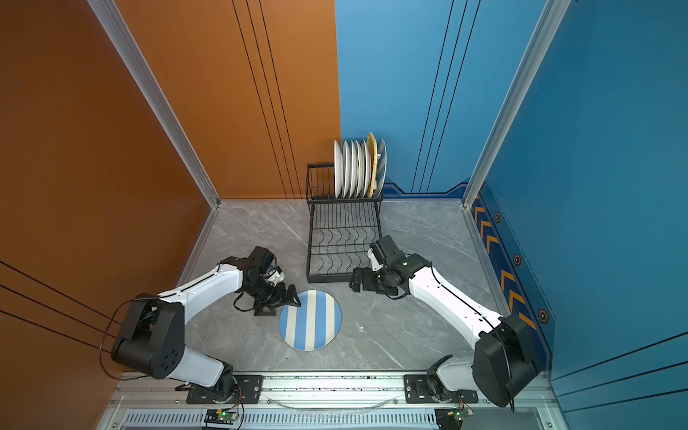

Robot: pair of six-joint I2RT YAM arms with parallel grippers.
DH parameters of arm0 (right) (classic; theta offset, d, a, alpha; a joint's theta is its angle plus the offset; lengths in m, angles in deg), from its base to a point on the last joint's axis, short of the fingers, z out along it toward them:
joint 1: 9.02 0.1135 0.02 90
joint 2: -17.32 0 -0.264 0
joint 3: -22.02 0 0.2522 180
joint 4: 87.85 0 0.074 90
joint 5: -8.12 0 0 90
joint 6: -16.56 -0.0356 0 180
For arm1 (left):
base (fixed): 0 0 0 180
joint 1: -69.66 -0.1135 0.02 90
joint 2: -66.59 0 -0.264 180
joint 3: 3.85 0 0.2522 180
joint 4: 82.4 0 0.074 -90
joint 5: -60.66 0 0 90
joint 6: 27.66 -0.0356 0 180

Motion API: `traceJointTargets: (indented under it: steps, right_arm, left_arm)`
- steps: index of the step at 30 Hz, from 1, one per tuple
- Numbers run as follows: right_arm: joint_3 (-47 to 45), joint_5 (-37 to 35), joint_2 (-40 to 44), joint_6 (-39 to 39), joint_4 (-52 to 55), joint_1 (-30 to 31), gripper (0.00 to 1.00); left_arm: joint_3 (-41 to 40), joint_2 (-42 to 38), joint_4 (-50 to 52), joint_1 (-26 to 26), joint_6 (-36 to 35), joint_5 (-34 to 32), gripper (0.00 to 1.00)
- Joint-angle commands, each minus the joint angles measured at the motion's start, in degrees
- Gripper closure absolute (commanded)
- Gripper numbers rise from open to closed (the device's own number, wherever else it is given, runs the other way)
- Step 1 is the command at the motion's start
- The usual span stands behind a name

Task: Load plates into a dish rack
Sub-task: Move the plate to the bottom-center of the table, then pick up the plate from the bottom-center of the table.

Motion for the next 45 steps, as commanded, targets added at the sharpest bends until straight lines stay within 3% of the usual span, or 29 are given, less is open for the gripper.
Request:
traceJointTargets:
  steps: [1, 9, 18, 25, 36, 45]
  right_arm:
    - [0.4, 3.3, -3.1, 2.4, -0.6, 2.3, 0.0]
    - [-1.2, 3.7, -8.5, 0.8, -4.5, 4.8, 0.0]
    - [-2.6, 7.1, -13.3, -0.3, -7.8, 5.6, 0.03]
    - [-5.3, 9.5, -14.4, -2.1, -11.6, 6.8, 0.09]
    - [-6.6, 13.0, -17.3, -3.8, -15.9, 8.9, 0.24]
    - [-7.6, 14.3, -18.8, -5.5, -19.4, 9.2, 0.27]
  left_arm:
    - [-3.0, -2.0, -0.6, -0.9, -1.2, -1.2, 0.0]
    - [-8.8, -5.5, -7.4, -1.2, 1.9, 0.2, 0.03]
    - [-8.6, -3.4, -8.9, 0.4, 1.9, 1.6, 0.09]
    - [-8.8, -2.4, -9.2, 3.0, 2.8, 3.0, 0.18]
    - [-9.8, -1.9, -11.8, 4.9, 5.2, 5.0, 0.24]
    - [-10.1, -0.1, -13.0, 6.5, 5.3, 7.1, 0.26]
